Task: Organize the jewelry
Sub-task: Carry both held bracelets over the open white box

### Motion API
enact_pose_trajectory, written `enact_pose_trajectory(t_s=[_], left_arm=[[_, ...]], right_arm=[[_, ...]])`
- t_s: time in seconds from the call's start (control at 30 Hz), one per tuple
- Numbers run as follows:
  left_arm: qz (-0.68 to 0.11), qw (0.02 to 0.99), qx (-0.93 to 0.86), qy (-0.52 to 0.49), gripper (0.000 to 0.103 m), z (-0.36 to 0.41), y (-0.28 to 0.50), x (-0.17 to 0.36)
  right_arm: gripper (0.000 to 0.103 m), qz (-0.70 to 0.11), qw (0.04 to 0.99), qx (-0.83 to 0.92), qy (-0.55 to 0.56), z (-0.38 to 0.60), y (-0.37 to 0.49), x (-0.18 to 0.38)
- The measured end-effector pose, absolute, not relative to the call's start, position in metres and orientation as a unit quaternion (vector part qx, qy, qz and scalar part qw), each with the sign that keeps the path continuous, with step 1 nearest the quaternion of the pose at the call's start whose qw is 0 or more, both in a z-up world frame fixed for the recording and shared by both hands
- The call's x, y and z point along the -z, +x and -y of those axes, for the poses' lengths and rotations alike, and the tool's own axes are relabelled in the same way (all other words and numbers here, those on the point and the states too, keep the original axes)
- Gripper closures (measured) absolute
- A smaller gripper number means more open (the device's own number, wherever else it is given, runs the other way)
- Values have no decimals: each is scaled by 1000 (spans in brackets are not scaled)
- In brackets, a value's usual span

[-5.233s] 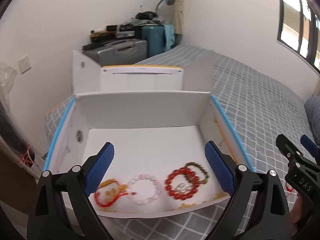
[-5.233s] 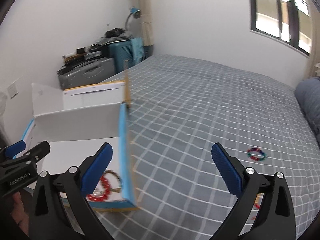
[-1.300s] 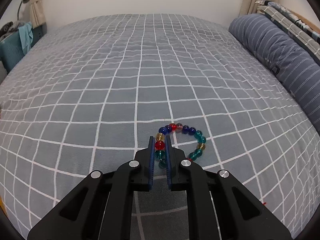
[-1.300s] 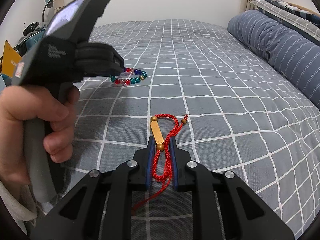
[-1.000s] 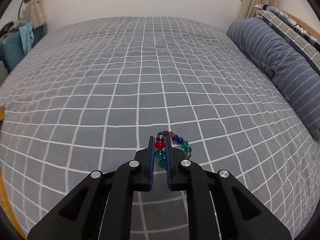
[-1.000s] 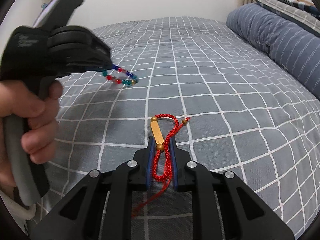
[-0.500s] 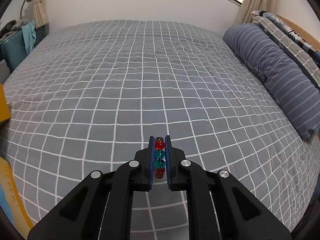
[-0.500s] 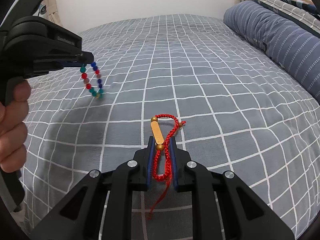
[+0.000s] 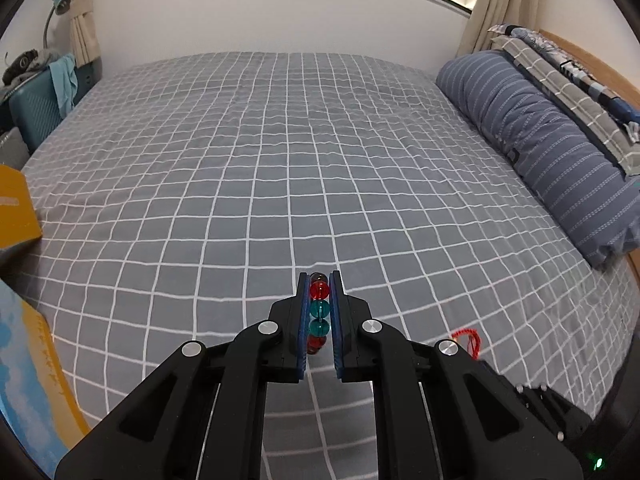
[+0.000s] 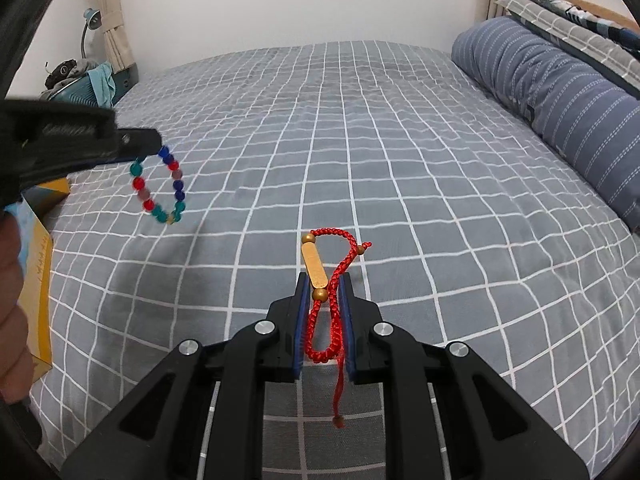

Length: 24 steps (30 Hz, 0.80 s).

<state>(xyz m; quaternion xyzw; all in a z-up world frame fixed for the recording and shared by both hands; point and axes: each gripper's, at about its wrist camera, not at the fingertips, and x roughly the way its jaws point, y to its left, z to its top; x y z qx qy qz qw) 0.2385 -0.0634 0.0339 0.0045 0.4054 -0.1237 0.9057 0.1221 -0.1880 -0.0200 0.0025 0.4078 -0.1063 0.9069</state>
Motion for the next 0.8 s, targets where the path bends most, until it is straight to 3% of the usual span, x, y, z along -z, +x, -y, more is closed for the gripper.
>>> enact_pose_trajectory(t_s=[0.8], left_arm=[[-390,919,50,7,94,7,163,-65]], right_arm=[[89,-391,918,60,-16,146,120,-31]])
